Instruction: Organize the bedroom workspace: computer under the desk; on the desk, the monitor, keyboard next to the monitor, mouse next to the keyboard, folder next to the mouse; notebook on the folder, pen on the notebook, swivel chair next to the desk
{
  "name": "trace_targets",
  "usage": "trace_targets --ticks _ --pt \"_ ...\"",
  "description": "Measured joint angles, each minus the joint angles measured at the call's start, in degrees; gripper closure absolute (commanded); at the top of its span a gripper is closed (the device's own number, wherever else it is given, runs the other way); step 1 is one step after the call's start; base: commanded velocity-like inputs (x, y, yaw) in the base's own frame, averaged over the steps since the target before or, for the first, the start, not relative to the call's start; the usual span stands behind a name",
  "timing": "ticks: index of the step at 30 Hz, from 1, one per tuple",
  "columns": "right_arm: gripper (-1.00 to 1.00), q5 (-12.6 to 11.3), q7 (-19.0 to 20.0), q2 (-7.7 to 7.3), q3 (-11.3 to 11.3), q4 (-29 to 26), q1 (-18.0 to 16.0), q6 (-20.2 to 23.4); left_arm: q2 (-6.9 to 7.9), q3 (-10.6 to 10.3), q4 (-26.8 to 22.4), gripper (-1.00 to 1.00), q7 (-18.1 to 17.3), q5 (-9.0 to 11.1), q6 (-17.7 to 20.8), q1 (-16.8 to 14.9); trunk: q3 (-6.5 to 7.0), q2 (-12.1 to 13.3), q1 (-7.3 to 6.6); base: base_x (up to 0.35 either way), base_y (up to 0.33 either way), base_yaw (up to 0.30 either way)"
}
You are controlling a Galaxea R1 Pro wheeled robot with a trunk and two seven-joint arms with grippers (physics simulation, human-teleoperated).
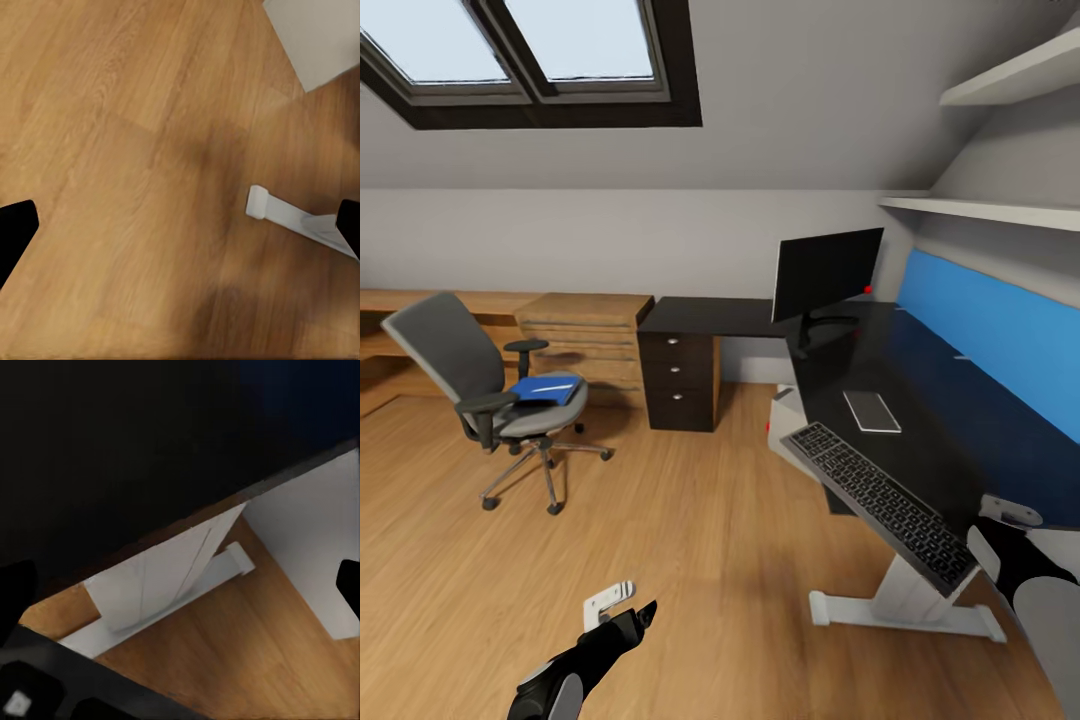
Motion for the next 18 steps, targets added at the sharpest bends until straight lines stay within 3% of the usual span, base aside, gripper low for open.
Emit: trace_targets --ticks 7,14,18 --pt "-1.00 0.0 0.0 0.00 0.0 0.0 0.0 0.0 0.03 0.0 0.0 -1.00 0.0 0.0 0.0 0.0 0.00 0.0 -0.01 -0.190 0.162 0.000" --pt "-1.00 0.3 0.0 0.08 0.0 -0.1 0.0 0.0 0.00 0.0 0.2 -1.00 0.1 0.0 0.0 0.0 0.00 0.0 -0.02 -0.017 0.012 0.000" --pt "-1.00 0.3 0.0 0.09 0.0 -0.3 0.0 -0.2 0.00 -0.1 1.2 -1.00 0.1 -0.1 0.0 0.0 0.00 0.0 0.00 -0.196 -0.041 0.000"
